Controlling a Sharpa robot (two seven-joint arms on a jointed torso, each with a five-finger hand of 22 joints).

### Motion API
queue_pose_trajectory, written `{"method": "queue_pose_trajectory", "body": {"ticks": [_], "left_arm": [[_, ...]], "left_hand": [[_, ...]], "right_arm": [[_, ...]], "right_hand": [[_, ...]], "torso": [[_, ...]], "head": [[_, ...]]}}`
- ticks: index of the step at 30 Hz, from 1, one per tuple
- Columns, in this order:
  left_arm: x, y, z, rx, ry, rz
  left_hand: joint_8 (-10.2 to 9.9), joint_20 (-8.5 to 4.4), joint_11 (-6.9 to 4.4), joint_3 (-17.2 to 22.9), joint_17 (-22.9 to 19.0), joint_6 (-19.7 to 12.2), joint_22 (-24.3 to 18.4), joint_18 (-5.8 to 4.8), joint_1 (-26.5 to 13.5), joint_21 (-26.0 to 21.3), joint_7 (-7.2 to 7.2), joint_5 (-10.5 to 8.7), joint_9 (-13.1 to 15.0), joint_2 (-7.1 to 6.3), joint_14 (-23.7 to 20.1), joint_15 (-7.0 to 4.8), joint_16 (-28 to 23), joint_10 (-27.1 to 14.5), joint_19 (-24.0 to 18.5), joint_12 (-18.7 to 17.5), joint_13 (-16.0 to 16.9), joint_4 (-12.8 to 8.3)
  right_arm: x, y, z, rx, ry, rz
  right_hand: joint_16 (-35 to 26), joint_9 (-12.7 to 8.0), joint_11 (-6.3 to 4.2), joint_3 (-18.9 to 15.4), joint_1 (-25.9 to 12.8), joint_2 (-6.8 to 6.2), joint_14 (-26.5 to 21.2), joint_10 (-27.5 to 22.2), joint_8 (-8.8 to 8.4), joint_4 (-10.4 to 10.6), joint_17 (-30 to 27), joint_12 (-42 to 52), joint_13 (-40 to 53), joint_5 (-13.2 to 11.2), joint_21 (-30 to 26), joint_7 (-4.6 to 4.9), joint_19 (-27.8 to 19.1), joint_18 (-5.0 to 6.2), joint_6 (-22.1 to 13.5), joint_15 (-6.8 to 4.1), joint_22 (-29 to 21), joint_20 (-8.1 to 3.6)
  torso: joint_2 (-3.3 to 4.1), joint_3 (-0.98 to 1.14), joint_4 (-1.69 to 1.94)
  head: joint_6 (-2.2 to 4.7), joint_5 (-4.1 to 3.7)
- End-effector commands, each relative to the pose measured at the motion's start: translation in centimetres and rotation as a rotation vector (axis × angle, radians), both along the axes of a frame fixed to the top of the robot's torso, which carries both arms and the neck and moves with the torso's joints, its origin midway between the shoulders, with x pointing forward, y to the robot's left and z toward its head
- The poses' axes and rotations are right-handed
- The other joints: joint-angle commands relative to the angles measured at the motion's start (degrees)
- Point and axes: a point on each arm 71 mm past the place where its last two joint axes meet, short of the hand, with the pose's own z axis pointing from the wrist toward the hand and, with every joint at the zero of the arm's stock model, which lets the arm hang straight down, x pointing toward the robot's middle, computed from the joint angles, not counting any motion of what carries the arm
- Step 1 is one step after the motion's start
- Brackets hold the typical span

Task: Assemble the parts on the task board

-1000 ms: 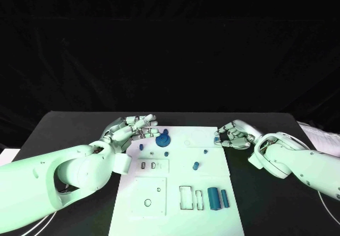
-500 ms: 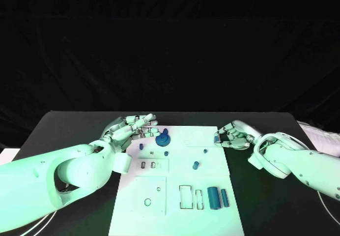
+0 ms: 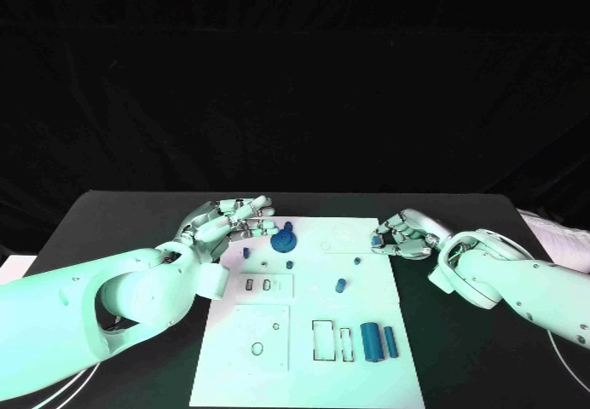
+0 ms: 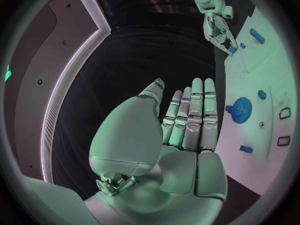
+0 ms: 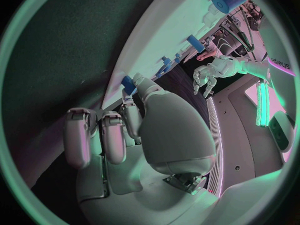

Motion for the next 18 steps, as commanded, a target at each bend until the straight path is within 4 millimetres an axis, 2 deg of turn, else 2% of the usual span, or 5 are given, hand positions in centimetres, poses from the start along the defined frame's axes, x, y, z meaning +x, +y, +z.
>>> {"method": "queue_pose_trajectory", "body": {"ticks": [1,9,17,18], "left_arm": [[0.0,-0.2,0.1,-0.011,-0.007,-0.017],[0.0,-0.2,0.1,-0.011,-0.007,-0.016],[0.0,-0.1,0.1,-0.010,-0.007,-0.014],[0.0,-0.1,0.1,-0.010,-0.007,-0.013]], "left_hand": [[-0.06,0.29,-0.35,-0.05,0.05,0.04,-0.09,0.24,-0.26,-0.27,-0.09,-0.21,0.06,0.47,0.00,0.28,-0.28,-0.02,0.11,0.03,0.01,-0.25],[-0.06,0.29,-0.35,-0.05,0.05,0.04,-0.09,0.24,-0.26,-0.27,-0.09,-0.21,0.06,0.47,0.00,0.28,-0.28,-0.02,0.11,0.03,0.01,-0.25],[-0.06,0.29,-0.35,-0.05,0.05,0.04,-0.09,0.24,-0.26,-0.27,-0.09,-0.21,0.06,0.47,0.00,0.28,-0.28,-0.02,0.11,0.03,0.01,-0.25],[-0.06,0.29,-0.35,-0.05,0.05,0.04,-0.09,0.24,-0.26,-0.27,-0.09,-0.21,0.06,0.47,0.00,0.28,-0.28,-0.02,0.11,0.03,0.01,-0.25]], "right_arm": [[0.0,0.1,-0.2,-0.021,0.004,0.005],[0.1,0.2,-0.1,-0.025,-0.021,-0.013],[-0.1,0.8,0.7,-0.007,-0.068,-0.038],[-0.2,1.0,0.9,-0.001,-0.075,-0.046]], "right_hand": [[0.39,0.12,-0.46,0.09,0.27,0.76,5.51,0.15,0.26,-0.42,12.98,0.32,0.06,-0.48,0.35,-0.12,-0.08,-0.49,0.97,-0.66,0.52,-0.56],[0.57,0.66,-1.47,1.63,1.27,2.75,5.60,0.79,1.31,-1.84,13.39,1.06,0.75,-3.08,0.37,-1.31,-0.03,-0.50,3.63,-1.52,0.58,-1.32],[0.72,0.92,-1.81,2.51,1.29,3.76,5.68,1.72,1.70,-2.50,13.73,2.65,2.19,-3.66,0.46,-1.70,0.11,-0.55,4.40,-1.85,0.82,-1.69],[0.74,0.94,-1.83,2.52,1.05,3.85,5.68,1.78,1.71,-2.43,13.77,2.70,2.25,-3.75,0.46,-1.73,0.11,-0.55,4.43,-1.88,0.82,-1.73]], "torso": [[-0.03,0.02,0.00],[-0.01,0.02,-0.01],[-0.07,0.03,-0.02],[-0.11,-0.03,-0.04]], "head": [[-0.01,0.04],[0.03,-0.02],[0.11,0.07],[0.15,0.09]]}}
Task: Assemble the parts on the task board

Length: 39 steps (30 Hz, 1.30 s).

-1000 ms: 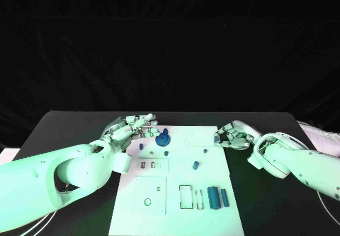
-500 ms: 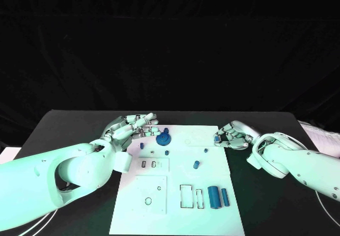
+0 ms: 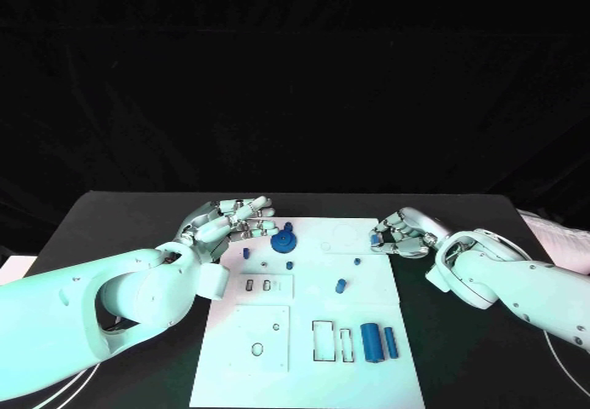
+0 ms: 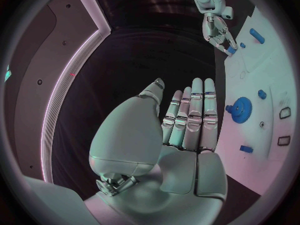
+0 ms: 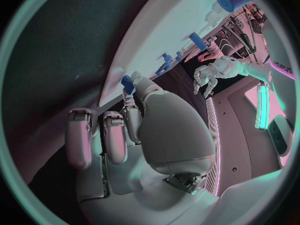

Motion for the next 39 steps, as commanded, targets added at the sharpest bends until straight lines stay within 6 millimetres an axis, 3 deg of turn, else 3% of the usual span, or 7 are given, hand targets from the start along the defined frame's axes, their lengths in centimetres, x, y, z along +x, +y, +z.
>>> {"method": "queue_pose_trajectory", "body": {"ticks": [1,9,18,27,33,35,39], "left_arm": [[0.0,-0.1,0.1,-0.010,-0.007,-0.014],[0.3,0.1,0.0,-0.005,-0.004,-0.006],[0.9,0.4,-0.3,-0.001,-0.005,0.010],[1.4,0.8,-0.5,-0.002,-0.006,0.028],[1.5,0.8,-0.5,-0.003,-0.006,0.030],[1.5,0.8,-0.5,-0.003,-0.006,0.029],[1.5,0.8,-0.5,-0.004,-0.006,0.028]], "left_hand": [[-0.06,0.29,-0.35,-0.05,0.06,0.04,-0.09,0.24,-0.26,-0.27,-0.09,-0.21,0.06,0.47,0.00,0.28,-0.28,-0.02,0.11,0.03,0.00,-0.25],[-0.07,0.28,-0.35,0.00,0.10,0.04,-0.11,0.24,-0.21,-0.29,-0.09,-0.21,0.06,0.55,0.02,0.27,-0.31,-0.02,0.13,0.03,0.00,-0.30],[-0.07,0.28,-0.35,0.00,0.10,0.04,-0.11,0.24,-0.21,-0.29,-0.09,-0.21,0.06,0.55,0.02,0.27,-0.31,-0.02,0.13,0.03,0.00,-0.30],[-0.07,0.28,-0.36,0.06,0.14,0.05,-0.13,0.24,-0.16,-0.30,-0.09,-0.20,0.06,0.65,0.04,0.27,-0.34,-0.01,0.16,0.04,0.00,-0.34],[-0.07,0.28,-0.36,0.06,0.14,0.05,-0.13,0.24,-0.16,-0.30,-0.09,-0.20,0.06,0.65,0.04,0.27,-0.34,-0.01,0.16,0.04,0.00,-0.34],[-0.07,0.28,-0.36,0.06,0.14,0.05,-0.13,0.24,-0.16,-0.30,-0.09,-0.20,0.06,0.65,0.04,0.27,-0.34,-0.01,0.16,0.04,0.00,-0.34],[-0.07,0.28,-0.36,0.06,0.14,0.05,-0.13,0.24,-0.16,-0.30,-0.09,-0.20,0.06,0.65,0.04,0.27,-0.34,-0.01,0.16,0.04,0.00,-0.34]], "right_arm": [[-0.3,0.7,0.7,0.007,-0.045,-0.041],[-2.2,4.9,2.9,0.059,-0.081,-0.034],[-3.8,11.1,3.6,0.052,-0.082,0.074],[-5.4,16.2,1.1,-0.013,-0.043,0.184],[-6.1,18.1,-0.5,-0.060,-0.014,0.217],[-6.4,18.6,-1.0,-0.077,-0.003,0.226],[-6.7,19.6,-1.8,-0.106,0.012,0.240]], "right_hand": [[0.31,0.64,-0.14,0.34,0.23,1.81,5.87,0.56,0.67,0.20,13.78,0.48,2.47,-0.55,0.24,-1.14,0.05,-0.55,1.75,-0.45,0.85,-0.45],[0.34,0.79,-0.38,0.59,-0.57,2.48,5.89,0.99,0.80,0.29,13.86,1.03,3.06,-1.40,0.19,-1.43,0.03,-0.53,2.05,-0.65,0.76,-0.64],[0.37,0.81,-0.43,0.68,-0.62,2.61,5.90,1.15,0.83,0.24,13.94,1.31,3.32,-1.43,0.20,-1.49,0.04,-0.53,2.10,-0.69,0.78,-0.68],[0.11,0.80,-0.43,0.54,-1.20,2.31,5.78,0.62,0.70,0.16,13.38,0.13,2.46,-1.39,0.21,-1.43,0.07,-0.55,1.92,-0.74,0.84,-0.76],[0.03,0.79,-0.41,0.52,-1.40,2.30,5.74,0.51,0.66,0.21,13.22,-0.11,2.30,-1.42,0.19,-1.41,0.06,-0.55,1.86,-0.74,0.81,-0.78],[0.03,0.79,-0.41,0.52,-1.41,2.30,5.74,0.51,0.66,0.21,13.22,-0.10,2.31,-1.43,0.19,-1.41,0.06,-0.54,1.86,-0.74,0.81,-0.78],[0.03,0.79,-0.40,0.52,-1.47,2.30,5.74,0.53,0.65,0.22,13.21,-0.07,2.35,-1.45,0.18,-1.40,0.05,-0.54,1.85,-0.74,0.80,-0.78]], "torso": [[-0.09,-0.06,-0.06],[-0.35,-0.17,-0.03],[-1.28,-0.78,0.63],[-2.17,-1.67,1.29],[-2.34,-2.00,1.45],[-2.36,-2.08,1.46],[-2.25,-1.90,1.33]], "head": [[0.11,0.08],[0.24,-0.06],[-0.46,0.16],[-1.88,1.11],[-2.55,1.47],[-2.63,1.45],[-2.78,1.77]]}}
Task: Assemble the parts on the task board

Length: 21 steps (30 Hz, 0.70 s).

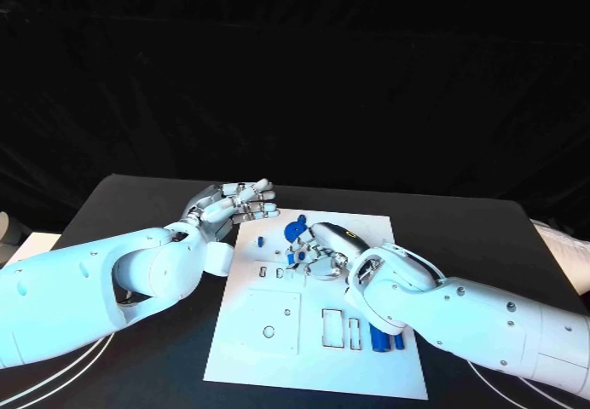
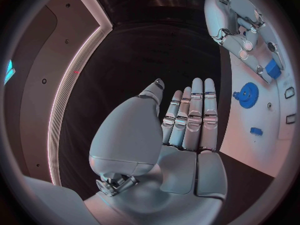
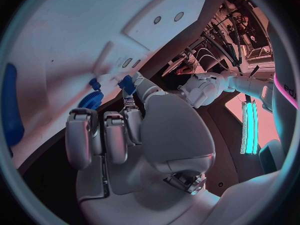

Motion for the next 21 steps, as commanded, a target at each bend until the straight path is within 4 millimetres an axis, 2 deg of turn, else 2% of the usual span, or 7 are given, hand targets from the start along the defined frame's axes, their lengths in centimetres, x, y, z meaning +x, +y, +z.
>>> {"method": "queue_pose_trajectory", "body": {"ticks": [1,10,21], "left_arm": [[-0.1,-0.3,0.2,-0.018,-0.011,-0.018],[-0.2,-0.5,0.2,-0.020,-0.010,-0.025],[-0.2,-0.6,0.2,-0.021,-0.010,-0.027]], "left_hand": [[-0.07,0.28,-0.36,0.06,0.06,0.05,-0.08,0.24,0.06,-0.30,-0.09,-0.20,0.06,0.42,0.04,0.27,-0.34,-0.01,0.16,0.03,0.00,-0.34],[-0.07,0.28,-0.36,0.06,0.06,0.05,-0.08,0.24,0.06,-0.30,-0.09,-0.20,0.06,0.42,0.04,0.27,-0.34,-0.01,0.16,0.03,0.00,-0.34],[-0.07,0.28,-0.36,0.06,0.06,0.05,-0.08,0.24,0.06,-0.30,-0.09,-0.20,0.06,0.42,0.04,0.27,-0.34,-0.01,0.16,0.03,0.00,-0.34]], "right_arm": [[-0.2,0.6,-0.9,-0.095,0.002,0.013],[-0.4,1.3,-1.9,-0.143,0.015,0.018],[-0.3,1.3,-2.3,-0.183,0.020,0.013]], "right_hand": [[0.03,0.82,-0.15,0.24,-0.01,0.84,5.77,-0.22,0.64,-0.09,13.23,-0.25,2.11,0.32,0.18,-1.40,0.06,-0.55,1.85,-0.37,0.76,-0.38],[-0.01,0.83,-0.15,0.23,-0.08,0.82,5.75,-0.20,0.64,-0.08,13.16,-0.21,2.16,0.30,0.15,-1.41,0.02,-0.53,1.85,-0.37,0.69,-0.39],[-0.06,0.83,-0.15,0.19,-0.22,0.72,5.72,-0.23,0.63,-0.10,13.04,-0.27,2.13,0.34,0.13,-1.41,0.01,-0.53,1.84,-0.37,0.66,-0.39]], "torso": [[0.02,0.06,-0.01],[0.04,0.12,0.01],[0.03,0.16,0.01]], "head": [[-0.21,0.27],[-0.63,0.52],[-0.76,0.58]]}}
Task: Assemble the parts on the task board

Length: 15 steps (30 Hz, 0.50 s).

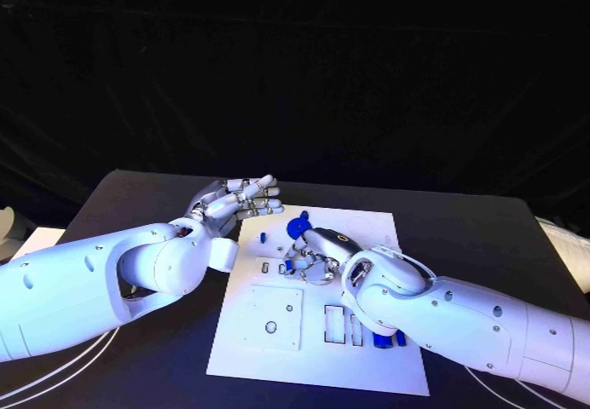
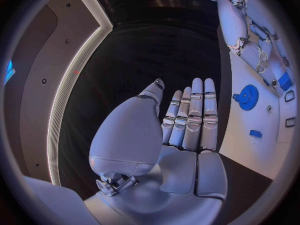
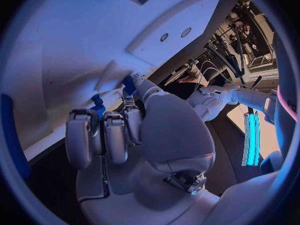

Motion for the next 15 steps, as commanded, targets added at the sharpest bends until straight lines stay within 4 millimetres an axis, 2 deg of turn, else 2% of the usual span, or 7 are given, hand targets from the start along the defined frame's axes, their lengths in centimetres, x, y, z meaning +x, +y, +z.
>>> {"method": "queue_pose_trajectory", "body": {"ticks": [1,15], "left_arm": [[-0.08,-0.30,0.17,-0.016,-0.011,-0.020],[-0.08,-0.28,0.17,-0.015,-0.010,-0.020]], "left_hand": [[-0.07,0.28,-0.36,0.06,0.07,0.05,-0.08,0.24,0.06,-0.30,-0.09,-0.20,0.05,0.42,0.04,0.27,-0.34,-0.01,0.16,0.04,0.00,-0.34],[-0.07,0.28,-0.36,0.06,0.07,0.05,-0.08,0.24,0.06,-0.30,-0.09,-0.20,0.05,0.42,0.04,0.27,-0.34,-0.01,0.16,0.04,0.00,-0.34]], "right_arm": [[-0.04,-0.29,-0.94,-0.083,0.021,-0.003],[-0.12,-0.50,-1.37,-0.175,0.026,0.013]], "right_hand": [[-0.07,0.82,-0.16,0.23,0.01,0.41,5.72,-0.21,0.62,-0.09,13.05,-0.31,2.18,0.20,0.13,-1.41,0.00,-0.53,1.84,-0.37,0.66,-0.39],[-0.35,0.55,0.19,-0.19,-1.29,-0.98,5.60,-2.37,-0.09,-0.26,12.51,-4.89,-1.21,-0.47,-0.13,-0.92,-0.24,-0.46,0.90,-0.13,0.24,-0.25]], "torso": [[0.01,0.03,0.01],[0.04,0.01,0.03]], "head": [[-0.05,-0.01],[-0.21,-0.01]]}}
